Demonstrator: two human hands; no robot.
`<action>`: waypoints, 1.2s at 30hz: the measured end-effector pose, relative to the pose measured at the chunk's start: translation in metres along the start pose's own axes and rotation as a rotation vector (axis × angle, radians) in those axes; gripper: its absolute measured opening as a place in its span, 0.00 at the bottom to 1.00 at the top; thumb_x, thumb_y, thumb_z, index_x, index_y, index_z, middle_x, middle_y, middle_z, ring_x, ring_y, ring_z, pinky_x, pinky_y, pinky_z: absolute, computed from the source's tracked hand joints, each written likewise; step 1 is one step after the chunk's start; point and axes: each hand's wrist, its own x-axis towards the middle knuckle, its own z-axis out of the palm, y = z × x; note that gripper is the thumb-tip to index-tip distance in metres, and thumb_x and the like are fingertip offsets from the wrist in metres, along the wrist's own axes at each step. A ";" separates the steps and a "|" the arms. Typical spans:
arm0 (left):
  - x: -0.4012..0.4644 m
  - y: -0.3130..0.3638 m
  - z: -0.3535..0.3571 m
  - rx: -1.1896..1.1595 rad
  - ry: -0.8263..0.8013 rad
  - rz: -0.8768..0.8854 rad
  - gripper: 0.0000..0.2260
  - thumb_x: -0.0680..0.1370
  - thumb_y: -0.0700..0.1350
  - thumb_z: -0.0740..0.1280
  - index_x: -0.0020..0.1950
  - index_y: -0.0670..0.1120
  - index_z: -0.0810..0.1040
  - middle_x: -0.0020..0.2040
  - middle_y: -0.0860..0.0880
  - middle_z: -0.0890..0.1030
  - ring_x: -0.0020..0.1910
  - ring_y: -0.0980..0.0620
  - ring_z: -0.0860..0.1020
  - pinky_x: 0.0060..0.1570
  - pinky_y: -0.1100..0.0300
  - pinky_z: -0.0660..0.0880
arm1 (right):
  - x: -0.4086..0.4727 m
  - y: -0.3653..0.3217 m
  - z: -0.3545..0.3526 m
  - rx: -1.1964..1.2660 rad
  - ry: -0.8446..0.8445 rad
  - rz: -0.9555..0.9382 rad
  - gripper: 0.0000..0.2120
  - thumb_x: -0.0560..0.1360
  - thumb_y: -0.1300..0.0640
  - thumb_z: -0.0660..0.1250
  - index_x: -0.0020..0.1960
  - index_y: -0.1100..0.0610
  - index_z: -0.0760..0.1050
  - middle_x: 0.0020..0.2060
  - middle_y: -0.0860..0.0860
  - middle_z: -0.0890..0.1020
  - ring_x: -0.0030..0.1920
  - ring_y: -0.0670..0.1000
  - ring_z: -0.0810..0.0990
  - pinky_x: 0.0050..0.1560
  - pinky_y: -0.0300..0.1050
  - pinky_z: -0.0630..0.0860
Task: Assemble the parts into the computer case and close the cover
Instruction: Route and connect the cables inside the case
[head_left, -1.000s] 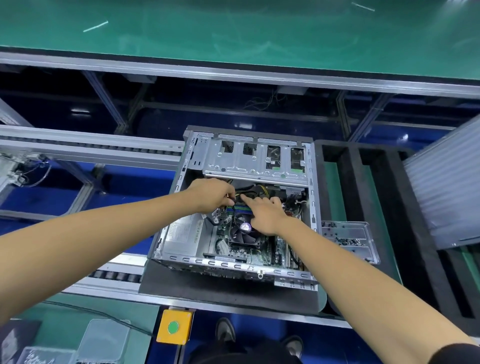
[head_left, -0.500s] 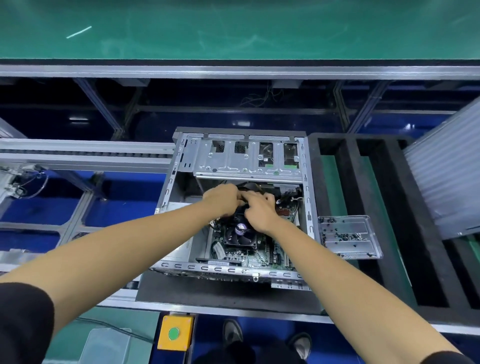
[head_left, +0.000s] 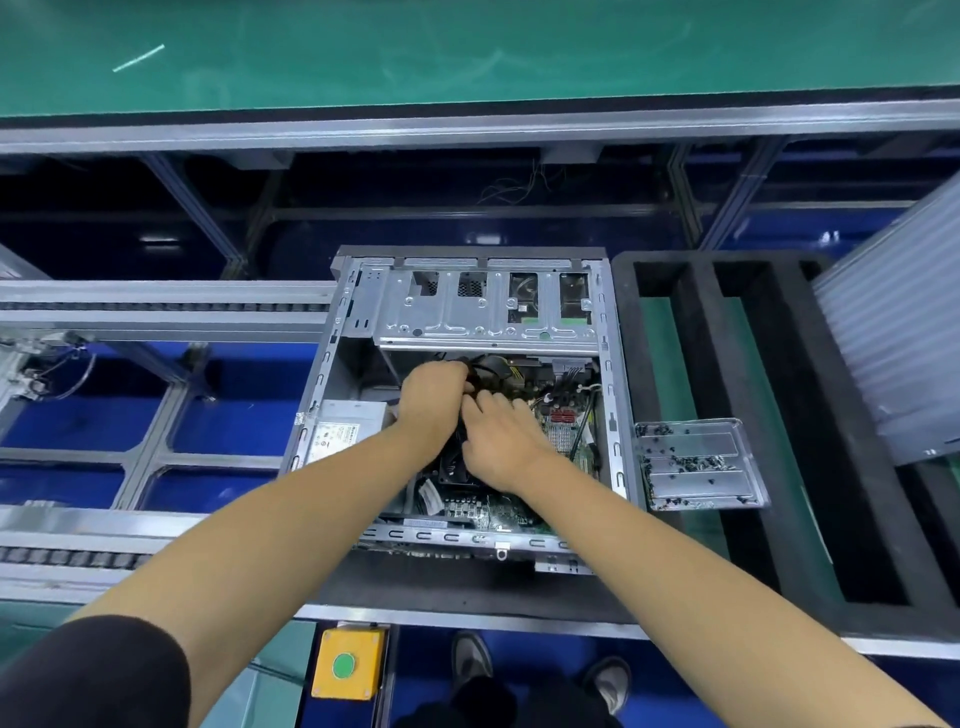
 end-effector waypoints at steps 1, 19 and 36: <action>0.002 0.000 0.002 0.020 -0.003 0.021 0.11 0.80 0.42 0.67 0.39 0.49 0.69 0.46 0.46 0.83 0.47 0.46 0.80 0.40 0.57 0.67 | -0.001 -0.003 0.000 -0.010 -0.007 0.004 0.22 0.80 0.54 0.60 0.71 0.60 0.66 0.62 0.58 0.74 0.61 0.59 0.72 0.62 0.55 0.67; 0.000 -0.004 0.010 0.034 0.107 -0.052 0.15 0.82 0.52 0.65 0.37 0.50 0.70 0.42 0.46 0.83 0.44 0.43 0.80 0.41 0.56 0.63 | -0.007 -0.001 -0.001 0.085 -0.001 0.032 0.24 0.80 0.54 0.62 0.74 0.60 0.64 0.65 0.59 0.74 0.65 0.60 0.71 0.66 0.53 0.67; 0.034 0.011 -0.010 0.261 -0.191 0.147 0.06 0.80 0.37 0.62 0.52 0.46 0.77 0.49 0.49 0.79 0.44 0.44 0.73 0.46 0.50 0.73 | -0.004 0.000 0.004 0.106 0.006 0.036 0.23 0.79 0.54 0.63 0.72 0.59 0.65 0.62 0.58 0.74 0.63 0.60 0.71 0.66 0.54 0.66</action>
